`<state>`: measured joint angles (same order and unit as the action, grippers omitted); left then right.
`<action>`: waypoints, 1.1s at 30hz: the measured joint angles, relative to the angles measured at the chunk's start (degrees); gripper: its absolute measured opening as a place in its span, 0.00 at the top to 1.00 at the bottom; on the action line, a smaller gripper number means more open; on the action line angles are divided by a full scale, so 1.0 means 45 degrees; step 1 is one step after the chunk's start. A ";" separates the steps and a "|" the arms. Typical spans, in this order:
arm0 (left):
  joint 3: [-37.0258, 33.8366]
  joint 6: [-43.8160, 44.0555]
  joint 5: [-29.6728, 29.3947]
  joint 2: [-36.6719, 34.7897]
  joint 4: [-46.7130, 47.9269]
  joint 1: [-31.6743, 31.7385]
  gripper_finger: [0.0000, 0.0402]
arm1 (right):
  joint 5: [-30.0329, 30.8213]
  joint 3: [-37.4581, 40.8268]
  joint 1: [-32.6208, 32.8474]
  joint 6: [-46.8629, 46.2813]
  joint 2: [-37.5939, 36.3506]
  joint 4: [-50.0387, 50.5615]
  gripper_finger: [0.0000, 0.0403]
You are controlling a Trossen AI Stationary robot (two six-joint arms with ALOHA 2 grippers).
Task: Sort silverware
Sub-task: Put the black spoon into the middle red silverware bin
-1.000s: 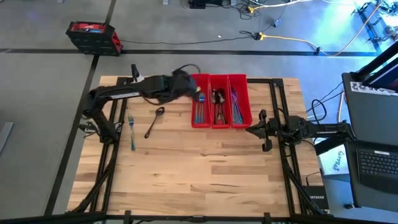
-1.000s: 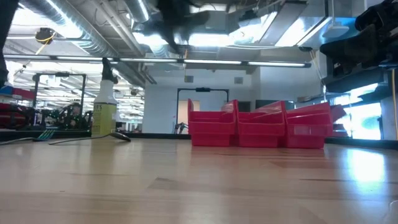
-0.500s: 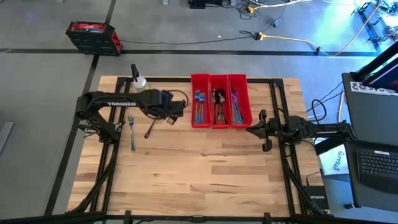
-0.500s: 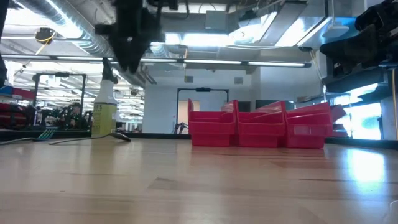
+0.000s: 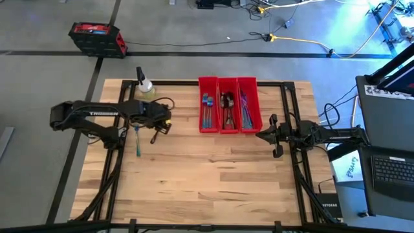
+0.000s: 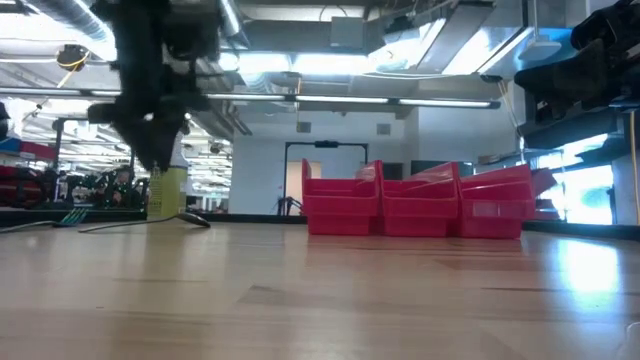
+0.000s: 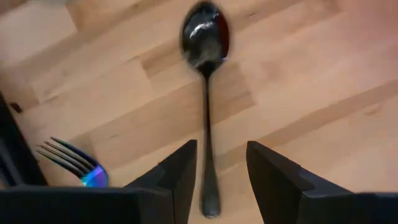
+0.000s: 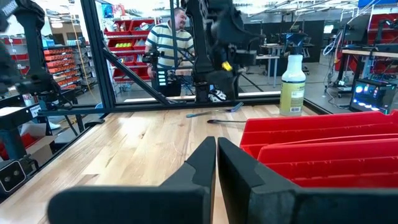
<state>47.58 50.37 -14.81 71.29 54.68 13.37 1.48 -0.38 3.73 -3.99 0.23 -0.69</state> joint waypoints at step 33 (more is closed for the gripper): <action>-0.2560 -0.3192 -0.0432 0.2412 -0.5642 0.1941 0.33 | 0.0000 -0.0005 -0.0005 -0.0005 0.0000 -0.0003 1.00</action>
<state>36.07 36.01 -16.75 82.14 29.29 22.11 1.48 -0.40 3.70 -4.01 0.23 -0.71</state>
